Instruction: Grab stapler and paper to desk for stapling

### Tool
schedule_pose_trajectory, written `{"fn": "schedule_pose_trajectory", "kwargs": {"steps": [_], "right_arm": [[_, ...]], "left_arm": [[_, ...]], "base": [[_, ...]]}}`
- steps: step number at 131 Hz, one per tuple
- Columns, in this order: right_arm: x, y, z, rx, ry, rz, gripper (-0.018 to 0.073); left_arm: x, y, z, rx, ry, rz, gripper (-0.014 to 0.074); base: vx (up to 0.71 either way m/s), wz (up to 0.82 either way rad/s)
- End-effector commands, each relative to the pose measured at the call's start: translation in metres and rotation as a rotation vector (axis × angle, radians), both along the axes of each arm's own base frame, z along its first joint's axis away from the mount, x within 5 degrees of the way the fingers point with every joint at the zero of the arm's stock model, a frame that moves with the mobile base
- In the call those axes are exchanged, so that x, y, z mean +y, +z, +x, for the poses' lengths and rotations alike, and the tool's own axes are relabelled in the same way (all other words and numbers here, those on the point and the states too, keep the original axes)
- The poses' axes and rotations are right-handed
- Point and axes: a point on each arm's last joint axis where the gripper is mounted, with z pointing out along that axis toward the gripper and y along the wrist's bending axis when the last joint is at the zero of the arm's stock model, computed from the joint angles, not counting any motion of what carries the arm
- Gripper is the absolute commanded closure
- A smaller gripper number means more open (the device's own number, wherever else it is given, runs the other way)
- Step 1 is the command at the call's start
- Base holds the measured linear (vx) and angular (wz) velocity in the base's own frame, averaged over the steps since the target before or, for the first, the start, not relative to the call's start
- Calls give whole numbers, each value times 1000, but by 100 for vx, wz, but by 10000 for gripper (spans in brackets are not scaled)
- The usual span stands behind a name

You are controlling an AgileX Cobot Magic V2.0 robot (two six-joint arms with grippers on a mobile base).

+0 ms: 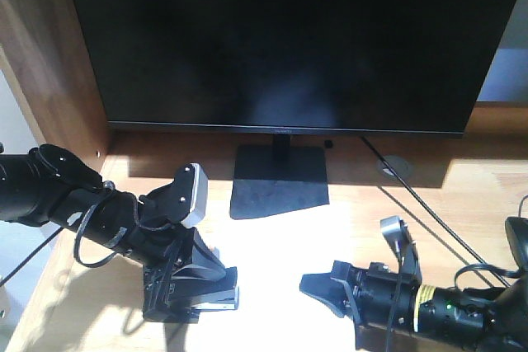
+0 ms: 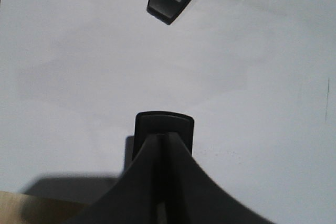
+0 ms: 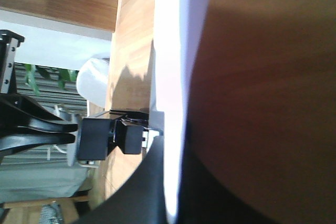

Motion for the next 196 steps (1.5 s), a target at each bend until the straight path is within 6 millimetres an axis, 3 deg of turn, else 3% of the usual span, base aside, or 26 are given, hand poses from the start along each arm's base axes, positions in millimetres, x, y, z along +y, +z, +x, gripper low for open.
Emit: {"fn": "schedule_pose_trajectory", "kwargs": {"steps": [1, 36, 196], "right_arm": [[5, 11, 5, -79, 0, 129, 562], [5, 2, 5, -52, -15, 170, 562], [5, 2, 4, -81, 8, 155, 562]], "left_arm": [[-4, 19, -1, -22, 1, -64, 603], [-4, 19, -1, -22, 1, -64, 603], [-7, 23, 5, -71, 38, -114, 603]], "base": [[0, 0], [0, 0], [0, 0]]}}
